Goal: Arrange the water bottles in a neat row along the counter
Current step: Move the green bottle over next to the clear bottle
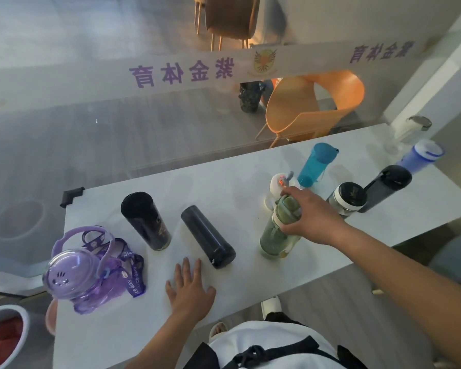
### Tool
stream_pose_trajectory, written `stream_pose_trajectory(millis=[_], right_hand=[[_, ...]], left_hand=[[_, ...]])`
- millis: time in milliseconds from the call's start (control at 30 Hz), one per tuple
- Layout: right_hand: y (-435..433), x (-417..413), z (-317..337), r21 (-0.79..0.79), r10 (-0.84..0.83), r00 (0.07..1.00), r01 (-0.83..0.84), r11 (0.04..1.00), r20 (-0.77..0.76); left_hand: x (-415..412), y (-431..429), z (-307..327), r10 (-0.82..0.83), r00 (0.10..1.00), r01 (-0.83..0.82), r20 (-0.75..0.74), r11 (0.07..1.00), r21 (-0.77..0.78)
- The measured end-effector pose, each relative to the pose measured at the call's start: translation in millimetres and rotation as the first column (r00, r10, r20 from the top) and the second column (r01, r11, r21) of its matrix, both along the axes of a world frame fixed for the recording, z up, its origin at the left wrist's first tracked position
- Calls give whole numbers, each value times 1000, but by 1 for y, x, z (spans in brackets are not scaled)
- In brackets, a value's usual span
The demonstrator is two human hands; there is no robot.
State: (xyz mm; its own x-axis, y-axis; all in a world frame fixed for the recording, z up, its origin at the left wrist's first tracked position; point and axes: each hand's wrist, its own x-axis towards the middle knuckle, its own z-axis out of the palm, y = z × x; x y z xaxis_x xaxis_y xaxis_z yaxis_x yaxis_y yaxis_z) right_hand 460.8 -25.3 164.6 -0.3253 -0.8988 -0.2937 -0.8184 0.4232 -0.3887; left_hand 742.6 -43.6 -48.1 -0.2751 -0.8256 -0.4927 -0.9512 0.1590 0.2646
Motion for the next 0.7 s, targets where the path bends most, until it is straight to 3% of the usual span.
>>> stream_pose_trajectory(millis=[267, 333, 400, 467, 533, 633, 700], right_hand=[[1, 0, 11, 158, 131, 986, -114, 981, -103], [-1, 5, 19, 132, 156, 972, -133, 982, -176], [-2, 20, 26, -19, 173, 965, -180, 983, -199], [-2, 43, 26, -238, 210, 968, -237, 942, -135], [-3, 70, 12, -299, 308, 949, -312, 902, -61], [-7, 105, -39, -190, 369, 926, -349, 918, 80], [-11, 116, -80, -75, 264, 945, -254, 964, 191]], left_hand=[[0, -2, 3, -6, 1000, 6, 16, 1000, 6], [2, -3, 4, -13, 1000, 13, 10, 1000, 11], [6, -8, 5, -36, 999, 36, 3, 999, 33], [11, -14, 8, -64, 998, 65, -11, 996, 57], [15, -19, 12, -60, 998, 62, -29, 995, 75], [23, -16, 14, 5, 1000, -4, -22, 998, 66], [28, -7, 14, 41, 999, -40, -11, 998, 48]])
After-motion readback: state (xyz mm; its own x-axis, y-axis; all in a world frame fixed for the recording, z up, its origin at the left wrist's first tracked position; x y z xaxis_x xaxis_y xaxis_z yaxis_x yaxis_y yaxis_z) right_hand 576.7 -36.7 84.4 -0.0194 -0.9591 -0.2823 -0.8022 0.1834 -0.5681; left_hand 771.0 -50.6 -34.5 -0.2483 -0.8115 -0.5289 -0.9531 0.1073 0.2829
